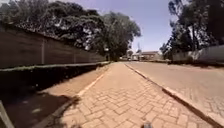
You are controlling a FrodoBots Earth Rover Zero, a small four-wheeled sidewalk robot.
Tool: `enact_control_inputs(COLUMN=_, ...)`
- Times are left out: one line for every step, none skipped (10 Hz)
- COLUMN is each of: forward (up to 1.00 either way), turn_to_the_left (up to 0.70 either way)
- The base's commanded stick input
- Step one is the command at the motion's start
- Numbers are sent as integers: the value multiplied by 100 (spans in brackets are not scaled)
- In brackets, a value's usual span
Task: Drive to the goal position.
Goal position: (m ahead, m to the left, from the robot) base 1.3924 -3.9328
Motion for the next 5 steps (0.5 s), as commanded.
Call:
enact_control_inputs(forward=70, turn_to_the_left=-20)
enact_control_inputs(forward=70, turn_to_the_left=-3)
enact_control_inputs(forward=70, turn_to_the_left=0)
enact_control_inputs(forward=70, turn_to_the_left=0)
enact_control_inputs(forward=70, turn_to_the_left=-35)
